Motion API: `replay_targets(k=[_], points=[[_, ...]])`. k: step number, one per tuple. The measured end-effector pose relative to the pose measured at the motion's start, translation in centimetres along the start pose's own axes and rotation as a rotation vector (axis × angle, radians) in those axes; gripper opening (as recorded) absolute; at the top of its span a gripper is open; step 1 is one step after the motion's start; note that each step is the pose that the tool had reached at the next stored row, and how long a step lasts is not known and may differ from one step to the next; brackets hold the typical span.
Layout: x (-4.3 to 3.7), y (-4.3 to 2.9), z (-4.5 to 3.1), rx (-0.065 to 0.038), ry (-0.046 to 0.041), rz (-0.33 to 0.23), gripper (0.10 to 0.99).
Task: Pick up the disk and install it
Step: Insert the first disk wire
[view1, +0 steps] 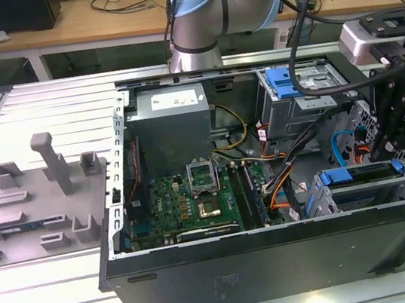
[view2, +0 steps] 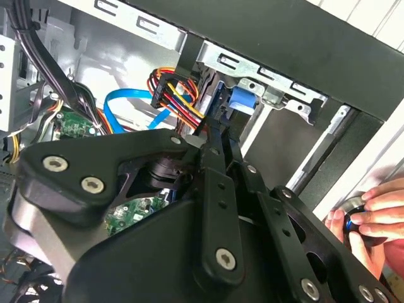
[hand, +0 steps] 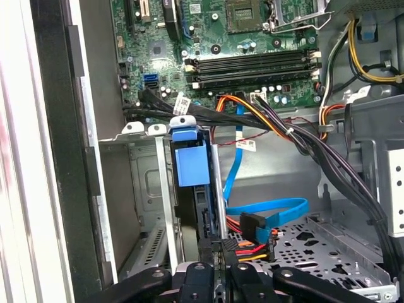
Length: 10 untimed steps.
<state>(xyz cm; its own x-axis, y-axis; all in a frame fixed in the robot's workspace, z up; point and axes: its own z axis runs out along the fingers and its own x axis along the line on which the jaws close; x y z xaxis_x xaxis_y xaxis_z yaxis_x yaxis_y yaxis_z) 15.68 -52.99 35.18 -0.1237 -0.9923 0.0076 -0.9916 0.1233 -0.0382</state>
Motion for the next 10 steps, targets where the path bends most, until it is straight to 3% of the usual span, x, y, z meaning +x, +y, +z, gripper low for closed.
replay_targets(k=[10], points=[[-0.13,0.01,0.0,0.0,0.0034,0.007,0.169]])
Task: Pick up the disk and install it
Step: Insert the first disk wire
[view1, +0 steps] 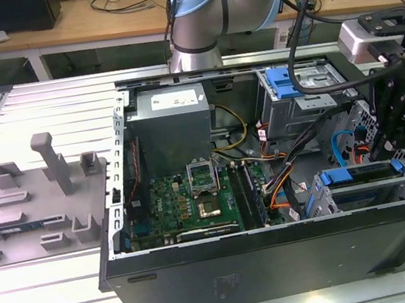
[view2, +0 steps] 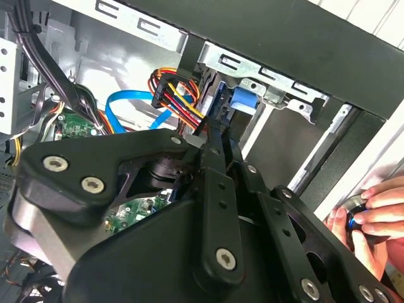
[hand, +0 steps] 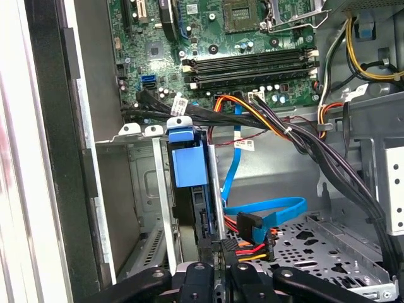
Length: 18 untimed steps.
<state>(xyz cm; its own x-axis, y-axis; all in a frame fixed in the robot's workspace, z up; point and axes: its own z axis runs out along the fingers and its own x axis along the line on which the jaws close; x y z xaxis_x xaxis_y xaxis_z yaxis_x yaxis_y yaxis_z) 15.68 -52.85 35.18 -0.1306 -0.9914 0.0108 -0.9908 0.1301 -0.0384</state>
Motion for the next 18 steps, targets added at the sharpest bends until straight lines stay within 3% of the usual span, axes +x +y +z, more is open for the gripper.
replay_targets(k=[18], points=[[0.14,-0.01,0.34,0.001,0.0059,0.0,0.169]])
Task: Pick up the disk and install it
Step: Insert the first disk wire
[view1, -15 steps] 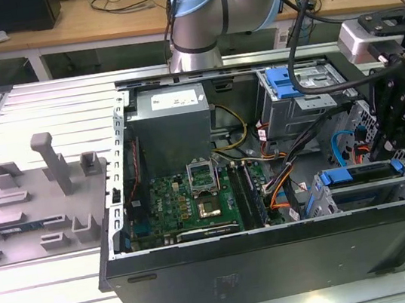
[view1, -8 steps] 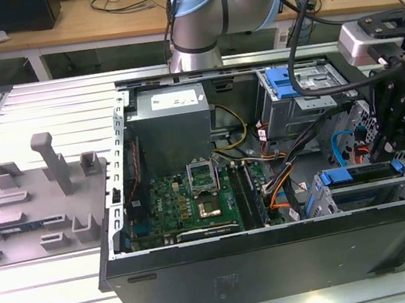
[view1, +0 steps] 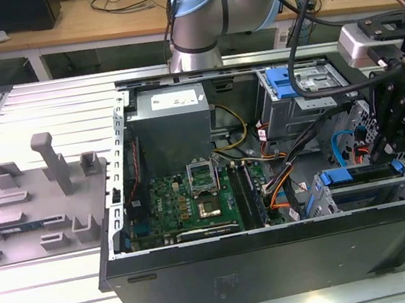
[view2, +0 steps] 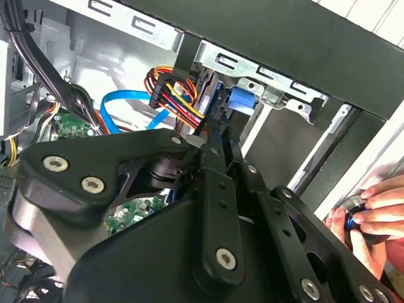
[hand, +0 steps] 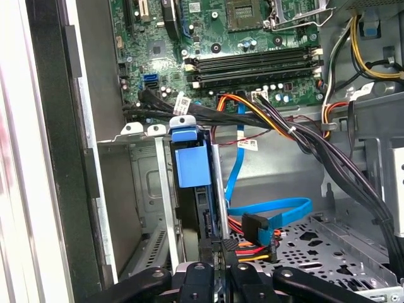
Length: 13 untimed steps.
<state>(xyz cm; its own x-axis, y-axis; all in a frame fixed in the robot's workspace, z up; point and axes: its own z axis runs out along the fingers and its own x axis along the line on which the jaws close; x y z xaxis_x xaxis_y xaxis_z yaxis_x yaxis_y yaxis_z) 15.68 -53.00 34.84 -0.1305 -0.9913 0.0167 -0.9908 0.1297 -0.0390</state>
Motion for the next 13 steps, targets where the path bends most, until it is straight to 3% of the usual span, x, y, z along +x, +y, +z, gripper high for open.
replay_targets(k=[13], points=[[0.02,0.02,0.68,0.0,0.0017,0.0,0.169]])
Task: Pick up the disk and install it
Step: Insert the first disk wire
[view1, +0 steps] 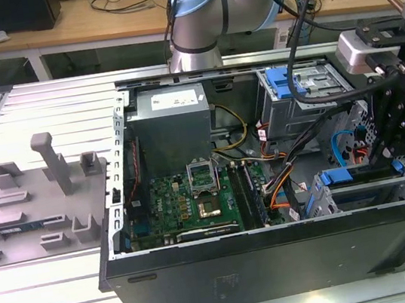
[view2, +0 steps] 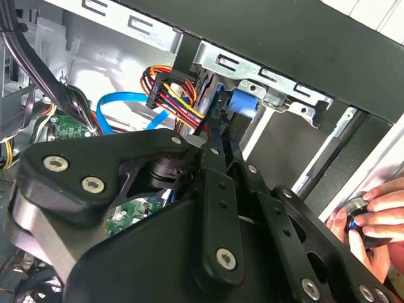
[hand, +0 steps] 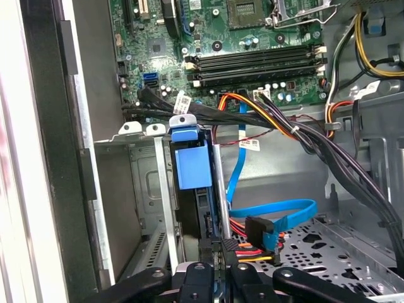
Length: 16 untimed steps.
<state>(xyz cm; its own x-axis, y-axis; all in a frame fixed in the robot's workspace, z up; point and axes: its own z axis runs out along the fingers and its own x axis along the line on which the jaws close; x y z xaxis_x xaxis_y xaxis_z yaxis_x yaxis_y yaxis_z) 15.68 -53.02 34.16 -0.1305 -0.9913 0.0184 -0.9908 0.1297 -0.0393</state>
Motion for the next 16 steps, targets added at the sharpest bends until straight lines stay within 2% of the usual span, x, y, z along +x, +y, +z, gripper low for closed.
replay_targets(k=[16], points=[[0.01,0.01,0.31,-0.002,-0.0003,-0.009,0.169]])
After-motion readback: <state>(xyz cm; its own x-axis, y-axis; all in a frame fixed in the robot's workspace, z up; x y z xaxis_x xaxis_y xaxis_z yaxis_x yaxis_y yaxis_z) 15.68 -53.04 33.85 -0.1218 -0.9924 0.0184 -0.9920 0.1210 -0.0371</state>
